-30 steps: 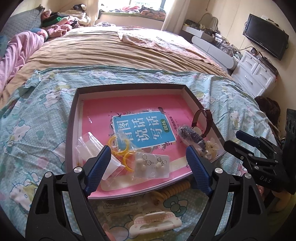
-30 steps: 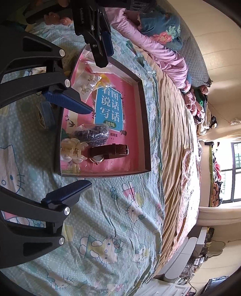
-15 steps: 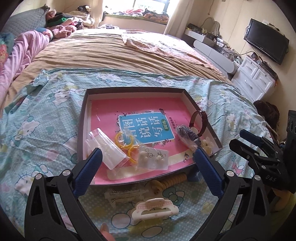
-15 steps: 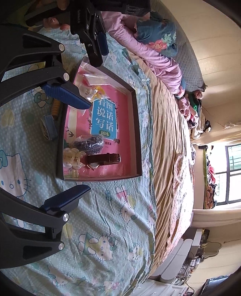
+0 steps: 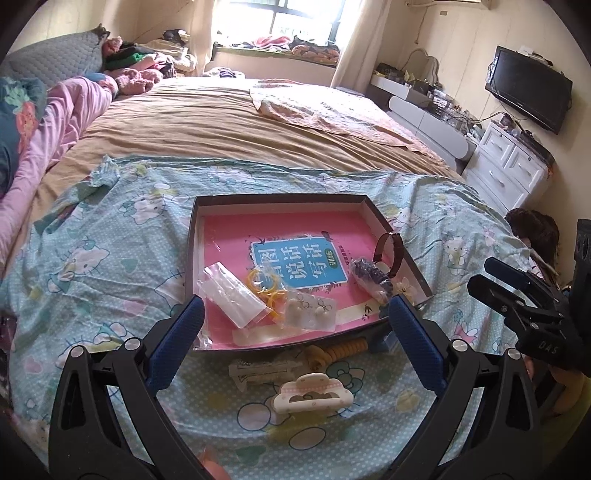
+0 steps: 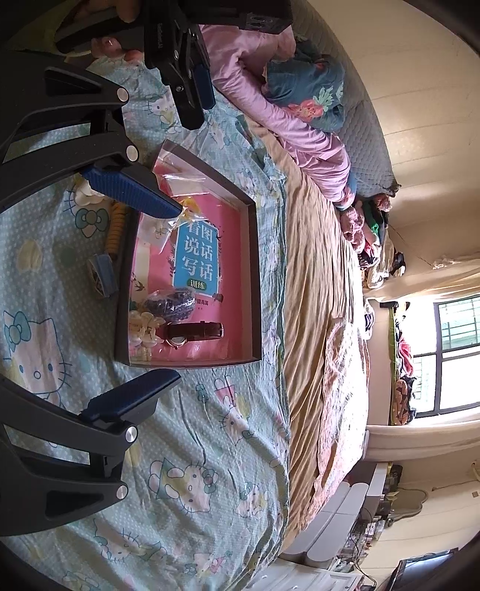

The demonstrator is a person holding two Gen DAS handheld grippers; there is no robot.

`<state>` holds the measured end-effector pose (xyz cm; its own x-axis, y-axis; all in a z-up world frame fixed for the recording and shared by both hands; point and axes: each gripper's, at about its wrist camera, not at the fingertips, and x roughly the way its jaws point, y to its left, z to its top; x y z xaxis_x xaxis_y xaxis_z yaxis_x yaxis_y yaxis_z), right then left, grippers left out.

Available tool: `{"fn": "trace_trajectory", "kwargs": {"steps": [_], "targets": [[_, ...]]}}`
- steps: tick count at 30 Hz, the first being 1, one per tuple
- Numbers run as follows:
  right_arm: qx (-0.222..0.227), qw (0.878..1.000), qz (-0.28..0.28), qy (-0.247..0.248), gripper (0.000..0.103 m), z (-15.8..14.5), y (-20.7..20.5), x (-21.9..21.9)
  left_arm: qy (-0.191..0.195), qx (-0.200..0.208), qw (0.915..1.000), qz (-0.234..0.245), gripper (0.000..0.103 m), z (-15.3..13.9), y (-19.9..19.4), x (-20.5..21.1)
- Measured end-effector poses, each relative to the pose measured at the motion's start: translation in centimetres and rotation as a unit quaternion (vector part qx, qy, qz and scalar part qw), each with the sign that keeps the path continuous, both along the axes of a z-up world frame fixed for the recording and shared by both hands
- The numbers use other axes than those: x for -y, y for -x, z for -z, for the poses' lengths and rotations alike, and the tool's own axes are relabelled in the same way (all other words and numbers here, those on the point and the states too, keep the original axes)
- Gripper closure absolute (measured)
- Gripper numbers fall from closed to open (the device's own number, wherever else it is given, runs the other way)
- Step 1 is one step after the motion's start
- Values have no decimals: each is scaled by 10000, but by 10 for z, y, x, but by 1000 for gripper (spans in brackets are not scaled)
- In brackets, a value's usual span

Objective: Organize jewelry
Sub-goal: 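Withdraw both open tools from the box toward the remaining jewelry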

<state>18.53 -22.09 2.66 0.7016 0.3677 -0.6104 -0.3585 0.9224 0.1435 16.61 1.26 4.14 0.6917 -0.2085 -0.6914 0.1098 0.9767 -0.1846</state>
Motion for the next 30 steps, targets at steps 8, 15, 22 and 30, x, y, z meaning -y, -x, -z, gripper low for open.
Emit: {"fn": "trace_trajectory", "kwargs": {"steps": [8, 15, 22, 30], "targets": [[139, 9999, -62, -25, 21, -11, 15, 1, 88, 285, 9993, -240, 10, -13, 23, -13], [217, 9996, -151, -91, 21, -17, 28, 0, 150, 416, 9985, -326, 10, -18, 44, -16], [242, 9993, -293, -63, 21, -20, 40, -4, 126, 399, 9982, -436, 10, -13, 58, -19], [174, 9989, -427, 24, 21, -12, 52, -7, 15, 361, 9981, -504, 10, -8, 67, -15]]}}
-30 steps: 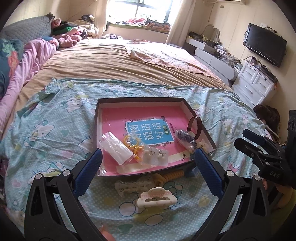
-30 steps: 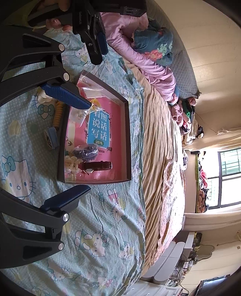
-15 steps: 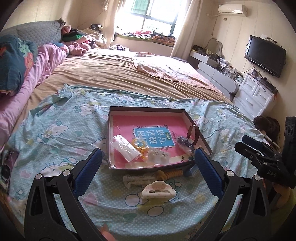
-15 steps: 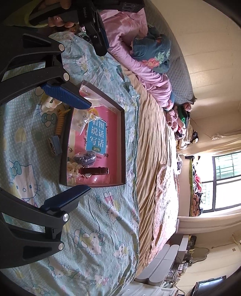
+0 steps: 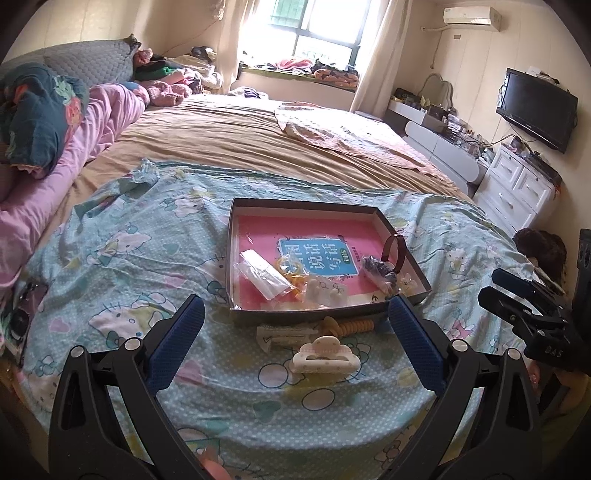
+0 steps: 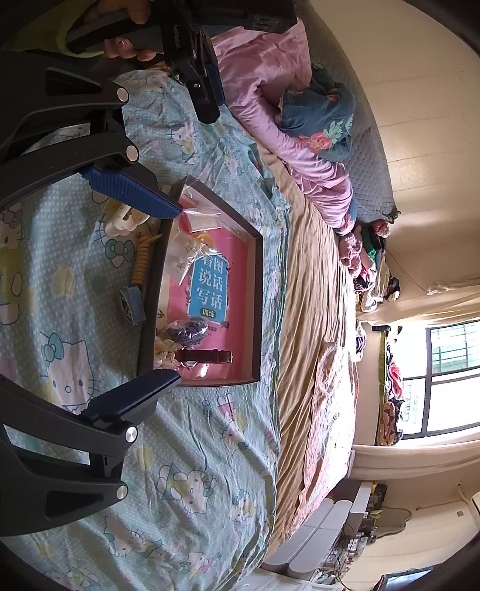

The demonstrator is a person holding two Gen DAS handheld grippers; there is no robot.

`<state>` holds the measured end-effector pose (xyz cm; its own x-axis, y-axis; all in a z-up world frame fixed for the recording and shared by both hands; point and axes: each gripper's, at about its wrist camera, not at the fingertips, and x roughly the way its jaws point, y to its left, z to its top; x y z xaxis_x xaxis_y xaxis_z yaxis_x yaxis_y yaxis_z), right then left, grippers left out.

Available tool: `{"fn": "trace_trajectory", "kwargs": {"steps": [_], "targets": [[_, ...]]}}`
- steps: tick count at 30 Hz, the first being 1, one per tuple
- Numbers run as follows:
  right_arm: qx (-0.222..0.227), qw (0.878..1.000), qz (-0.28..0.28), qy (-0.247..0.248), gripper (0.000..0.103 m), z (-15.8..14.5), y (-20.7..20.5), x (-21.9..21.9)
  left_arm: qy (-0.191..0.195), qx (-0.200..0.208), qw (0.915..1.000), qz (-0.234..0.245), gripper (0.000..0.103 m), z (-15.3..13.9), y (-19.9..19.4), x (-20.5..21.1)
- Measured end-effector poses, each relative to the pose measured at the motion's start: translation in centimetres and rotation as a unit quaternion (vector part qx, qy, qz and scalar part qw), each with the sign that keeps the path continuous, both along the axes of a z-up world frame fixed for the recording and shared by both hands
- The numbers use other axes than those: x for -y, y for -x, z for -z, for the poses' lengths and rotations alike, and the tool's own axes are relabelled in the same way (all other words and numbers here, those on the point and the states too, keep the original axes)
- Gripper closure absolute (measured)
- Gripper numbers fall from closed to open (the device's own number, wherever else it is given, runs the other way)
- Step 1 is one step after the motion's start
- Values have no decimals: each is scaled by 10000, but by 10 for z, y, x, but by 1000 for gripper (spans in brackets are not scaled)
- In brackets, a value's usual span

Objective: Organize jewelry
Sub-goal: 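Withdraw both open tools from the box toward the remaining jewelry, then grasp the blue clip with the right tool while the left tool grasps the cream claw clip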

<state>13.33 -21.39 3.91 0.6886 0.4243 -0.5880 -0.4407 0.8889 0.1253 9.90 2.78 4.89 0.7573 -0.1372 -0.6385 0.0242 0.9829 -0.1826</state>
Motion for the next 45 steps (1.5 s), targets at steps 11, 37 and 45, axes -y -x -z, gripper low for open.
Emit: {"fn": "trace_trajectory", "kwargs": {"steps": [11, 37, 45], "targets": [[-161, 9998, -122, 84, 21, 16, 7, 1, -186, -199, 9996, 56, 10, 15, 6, 11], [-633, 9979, -81, 126, 21, 58, 0, 25, -591, -999, 9928, 296, 10, 82, 5, 40], [-864, 9961, -94, 130, 21, 78, -14, 24, -702, -1143, 9901, 418, 10, 102, -4, 52]]}}
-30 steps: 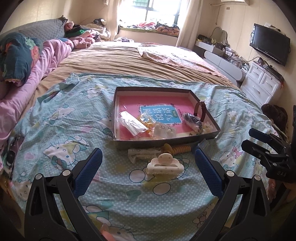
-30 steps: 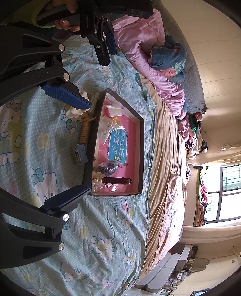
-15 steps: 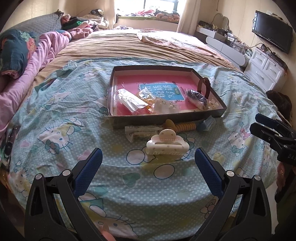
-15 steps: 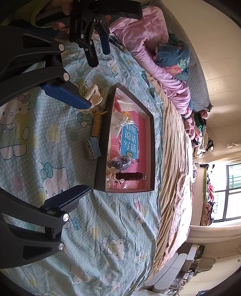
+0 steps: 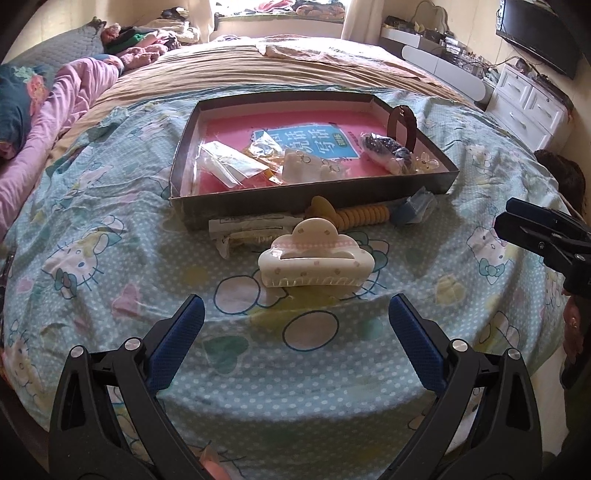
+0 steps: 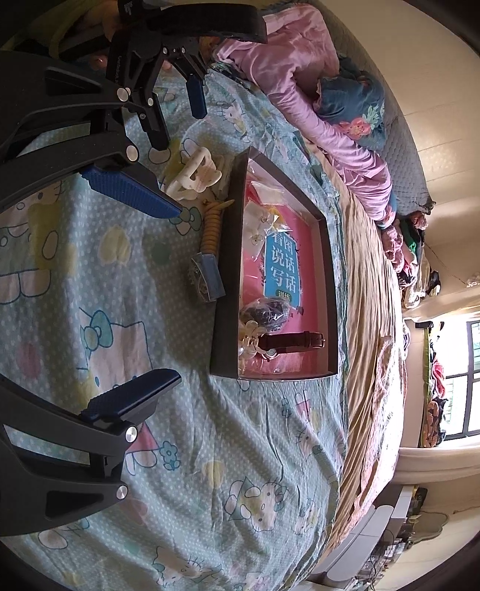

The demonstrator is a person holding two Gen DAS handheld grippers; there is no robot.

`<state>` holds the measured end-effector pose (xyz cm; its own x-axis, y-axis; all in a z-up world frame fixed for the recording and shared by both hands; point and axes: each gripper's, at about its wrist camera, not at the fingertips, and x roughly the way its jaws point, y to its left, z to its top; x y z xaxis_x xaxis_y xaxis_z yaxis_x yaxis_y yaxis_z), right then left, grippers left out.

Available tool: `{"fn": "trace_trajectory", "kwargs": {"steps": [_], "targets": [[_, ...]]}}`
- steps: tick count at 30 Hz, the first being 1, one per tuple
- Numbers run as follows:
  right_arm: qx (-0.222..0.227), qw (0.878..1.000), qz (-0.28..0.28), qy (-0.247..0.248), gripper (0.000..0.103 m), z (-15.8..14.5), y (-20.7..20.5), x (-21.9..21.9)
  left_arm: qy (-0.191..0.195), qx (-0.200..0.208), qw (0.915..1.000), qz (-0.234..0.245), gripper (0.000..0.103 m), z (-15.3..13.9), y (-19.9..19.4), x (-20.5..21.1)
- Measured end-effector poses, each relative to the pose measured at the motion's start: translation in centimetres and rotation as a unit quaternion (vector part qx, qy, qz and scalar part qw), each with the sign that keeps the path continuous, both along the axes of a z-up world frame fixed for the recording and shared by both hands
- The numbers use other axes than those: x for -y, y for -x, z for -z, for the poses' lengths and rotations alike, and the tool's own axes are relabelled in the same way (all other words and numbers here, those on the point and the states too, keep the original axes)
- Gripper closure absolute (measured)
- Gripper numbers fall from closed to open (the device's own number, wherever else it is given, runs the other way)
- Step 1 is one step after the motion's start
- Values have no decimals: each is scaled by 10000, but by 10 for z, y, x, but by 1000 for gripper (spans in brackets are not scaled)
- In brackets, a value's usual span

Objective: Organize jewelry
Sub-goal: 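Grasp the blue clip with the right tool while the left tool grasps the cream claw clip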

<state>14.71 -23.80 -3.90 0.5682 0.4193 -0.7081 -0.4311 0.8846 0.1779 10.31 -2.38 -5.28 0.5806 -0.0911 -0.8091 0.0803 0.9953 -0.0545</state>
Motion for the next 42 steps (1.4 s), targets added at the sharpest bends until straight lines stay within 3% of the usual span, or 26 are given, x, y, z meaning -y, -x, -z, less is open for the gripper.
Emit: {"fn": "trace_trajectory", "kwargs": {"steps": [14, 21, 26, 31, 35, 42], "targets": [[-323, 9993, -167, 39, 21, 30, -33, -20, 238, -112, 9996, -25, 10, 19, -17, -3], [-390, 9988, -275, 109, 30, 41, -47, -33, 269, -160, 9995, -18, 10, 24, -24, -1], [-452, 9983, -343, 125, 31, 47, -53, -40, 259, -173, 9995, -11, 10, 27, -28, 1], [-537, 9977, -398, 82, 41, 51, -60, -45, 257, -178, 9995, -10, 10, 27, -30, 2], [-606, 9972, -432, -7, 56, 54, -63, -44, 241, -187, 9995, -8, 10, 28, -32, 2], [-494, 9977, -432, -187, 57, 48, -60, -39, 286, -151, 9995, -22, 10, 28, -33, 3]]}}
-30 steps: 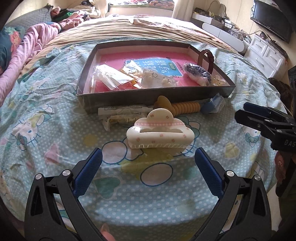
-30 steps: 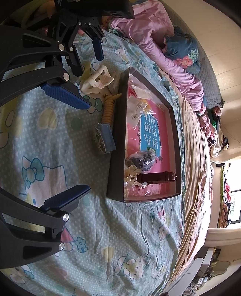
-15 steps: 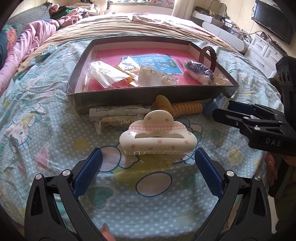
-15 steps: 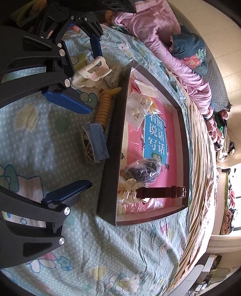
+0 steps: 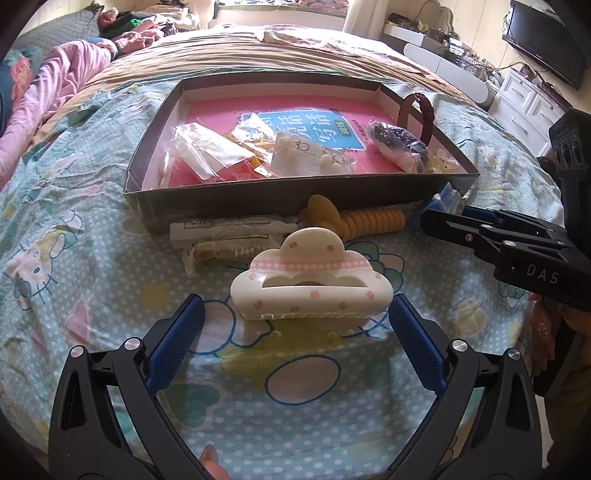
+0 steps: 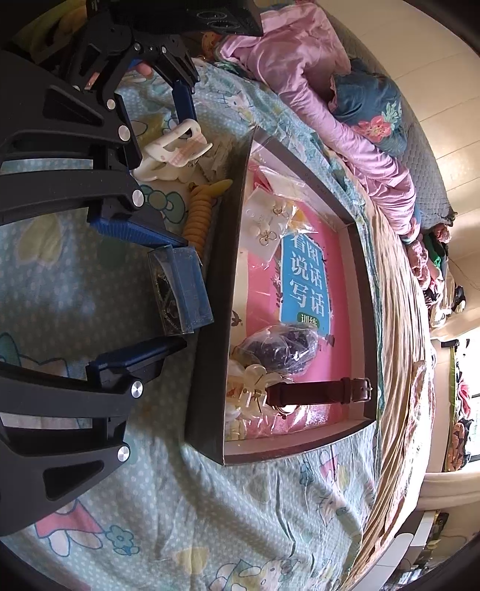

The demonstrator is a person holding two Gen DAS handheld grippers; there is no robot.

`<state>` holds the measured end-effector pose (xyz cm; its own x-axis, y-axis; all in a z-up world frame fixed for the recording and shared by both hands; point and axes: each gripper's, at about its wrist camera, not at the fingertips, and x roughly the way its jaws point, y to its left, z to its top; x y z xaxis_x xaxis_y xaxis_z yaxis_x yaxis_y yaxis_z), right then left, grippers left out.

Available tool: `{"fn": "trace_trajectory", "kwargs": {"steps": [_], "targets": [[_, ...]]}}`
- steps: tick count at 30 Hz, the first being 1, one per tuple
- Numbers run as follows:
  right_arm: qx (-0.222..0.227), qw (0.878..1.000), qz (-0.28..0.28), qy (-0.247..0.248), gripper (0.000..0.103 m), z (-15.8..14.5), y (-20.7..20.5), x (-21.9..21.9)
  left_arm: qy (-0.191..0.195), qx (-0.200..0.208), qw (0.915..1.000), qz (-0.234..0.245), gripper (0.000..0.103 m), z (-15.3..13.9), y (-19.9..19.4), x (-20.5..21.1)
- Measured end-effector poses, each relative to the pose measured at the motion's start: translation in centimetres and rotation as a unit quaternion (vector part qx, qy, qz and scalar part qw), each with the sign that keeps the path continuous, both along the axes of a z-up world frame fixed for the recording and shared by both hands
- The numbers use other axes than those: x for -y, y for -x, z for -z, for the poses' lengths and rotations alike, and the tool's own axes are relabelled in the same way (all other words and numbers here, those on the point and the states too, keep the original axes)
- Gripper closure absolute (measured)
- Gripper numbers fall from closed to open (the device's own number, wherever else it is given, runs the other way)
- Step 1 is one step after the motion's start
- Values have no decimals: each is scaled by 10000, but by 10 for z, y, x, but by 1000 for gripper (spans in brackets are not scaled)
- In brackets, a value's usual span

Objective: Organize jewelry
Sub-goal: 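Grasp the blue clip with the right tool while the left tool grasps the cream claw clip, then carry the blue clip and cream claw clip into the box and open both tools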

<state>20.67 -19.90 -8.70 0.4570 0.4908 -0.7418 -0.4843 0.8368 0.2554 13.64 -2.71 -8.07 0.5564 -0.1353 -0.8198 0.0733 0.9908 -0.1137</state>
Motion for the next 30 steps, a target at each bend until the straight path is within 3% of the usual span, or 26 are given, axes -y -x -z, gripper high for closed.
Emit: {"fn": "trace_trajectory", "kwargs": {"steps": [1, 4, 15, 21, 30], "targets": [[12, 10000, 20, -17, 57, -1, 1, 2, -7, 11, 10000, -2, 11, 0, 0, 0], [48, 9999, 64, -73, 57, -6, 5, 9, -59, 71, 9999, 50, 36, -2, 1, 3], [466, 9984, 160, -271, 57, -45, 18, 22, 175, 561, 9982, -84, 39, -45, 5, -15], [640, 9975, 162, -243, 57, -61, 3, 12, 189, 663, 9969, -388, 39, -60, -18, -41], [691, 9974, 198, -74, 57, -61, -22, -7, 71, 869, 9948, -527, 39, -76, -55, -61]]}}
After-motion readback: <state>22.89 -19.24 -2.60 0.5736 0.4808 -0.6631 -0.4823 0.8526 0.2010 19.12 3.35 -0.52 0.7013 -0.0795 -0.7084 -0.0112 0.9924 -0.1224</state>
